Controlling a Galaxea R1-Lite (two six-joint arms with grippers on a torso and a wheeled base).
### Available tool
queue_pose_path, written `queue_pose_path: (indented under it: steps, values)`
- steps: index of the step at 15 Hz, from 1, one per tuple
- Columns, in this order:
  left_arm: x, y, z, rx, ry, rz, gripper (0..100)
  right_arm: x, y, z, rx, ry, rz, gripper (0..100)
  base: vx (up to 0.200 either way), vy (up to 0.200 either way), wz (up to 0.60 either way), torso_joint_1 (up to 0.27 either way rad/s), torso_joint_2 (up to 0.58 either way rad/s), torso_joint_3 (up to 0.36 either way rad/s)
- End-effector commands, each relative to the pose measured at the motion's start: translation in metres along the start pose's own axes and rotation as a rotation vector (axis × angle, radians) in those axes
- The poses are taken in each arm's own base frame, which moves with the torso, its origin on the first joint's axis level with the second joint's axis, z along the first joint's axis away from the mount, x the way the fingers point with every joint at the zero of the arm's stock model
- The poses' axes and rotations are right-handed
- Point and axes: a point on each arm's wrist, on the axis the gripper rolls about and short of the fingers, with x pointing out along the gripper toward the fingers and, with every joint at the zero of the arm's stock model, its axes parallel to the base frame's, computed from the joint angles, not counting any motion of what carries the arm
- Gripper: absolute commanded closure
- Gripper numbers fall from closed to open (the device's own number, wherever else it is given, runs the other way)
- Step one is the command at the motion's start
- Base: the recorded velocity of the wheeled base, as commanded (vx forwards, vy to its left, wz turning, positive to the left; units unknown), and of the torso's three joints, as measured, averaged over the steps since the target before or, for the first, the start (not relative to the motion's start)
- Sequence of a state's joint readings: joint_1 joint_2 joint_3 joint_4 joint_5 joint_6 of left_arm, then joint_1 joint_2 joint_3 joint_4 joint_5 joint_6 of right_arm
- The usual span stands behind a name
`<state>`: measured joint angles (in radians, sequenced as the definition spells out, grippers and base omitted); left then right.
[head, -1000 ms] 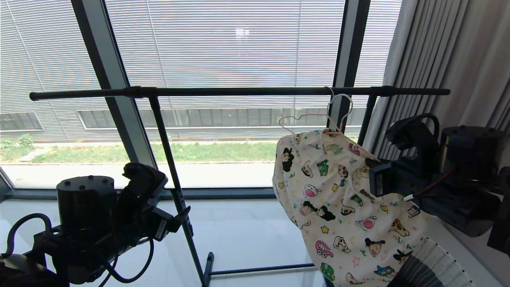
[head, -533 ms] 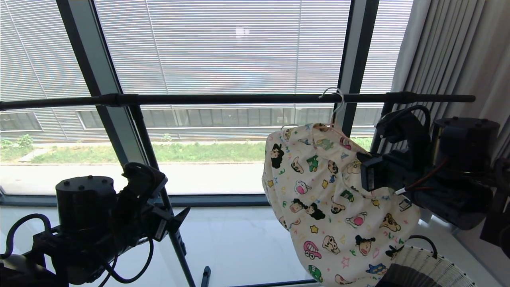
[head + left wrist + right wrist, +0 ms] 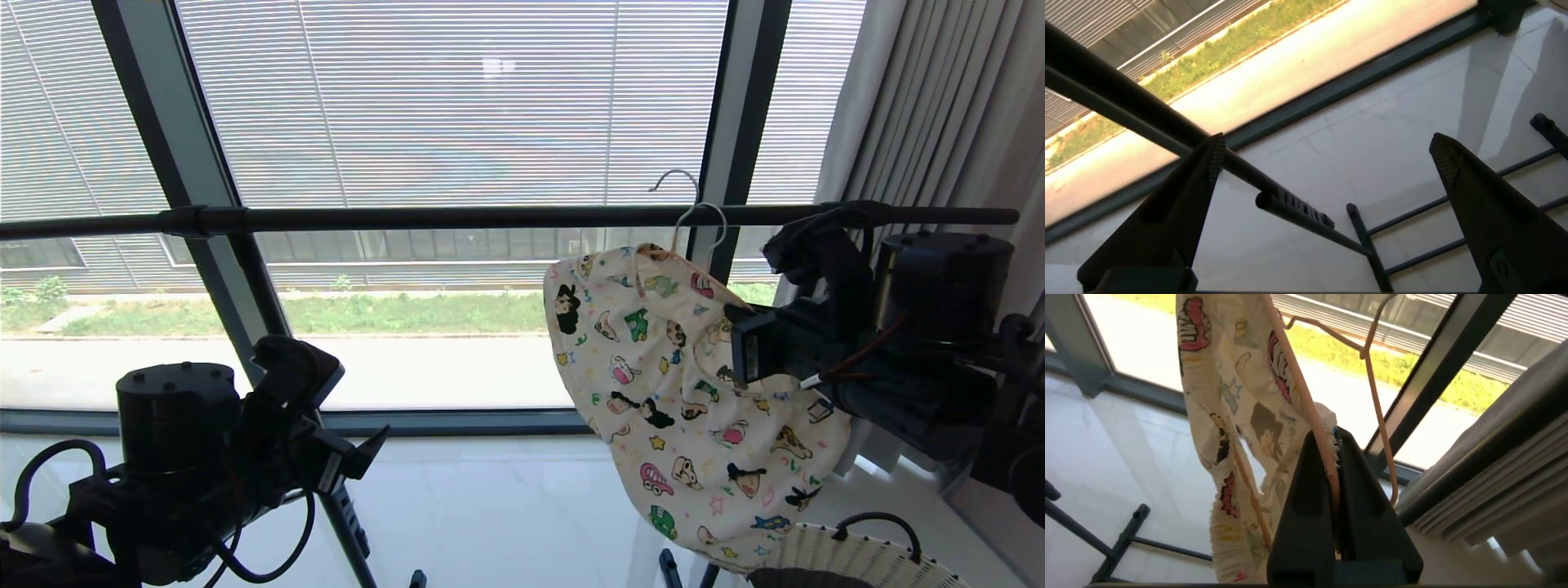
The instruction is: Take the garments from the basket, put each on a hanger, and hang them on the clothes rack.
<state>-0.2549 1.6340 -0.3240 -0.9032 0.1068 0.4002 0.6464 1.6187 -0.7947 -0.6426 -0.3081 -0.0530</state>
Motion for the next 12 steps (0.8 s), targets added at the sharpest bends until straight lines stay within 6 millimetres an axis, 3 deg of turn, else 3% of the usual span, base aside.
queue_pose_path:
  steps: [1, 7, 12]
  values:
    - [0.0, 0.0, 0.0, 0.0, 0.0, 0.001, 0, 0.003, 0.001, -0.001, -0.002, 0.004, -0.001, 100, 0.0, 0.0, 0.0, 0.0, 0.0, 0.0]
    - [-0.004, -0.002, -0.003, 0.004, -0.001, -0.005, 0, 0.038, 0.011, -0.006, -0.017, 0.05, -0.001, 100, 0.0, 0.0, 0.0, 0.0, 0.0, 0.0]
    - [-0.009, -0.005, -0.011, 0.004, -0.002, -0.004, 0, 0.045, 0.015, -0.016, -0.031, 0.09, 0.003, 100, 0.0, 0.0, 0.0, 0.0, 0.0, 0.0]
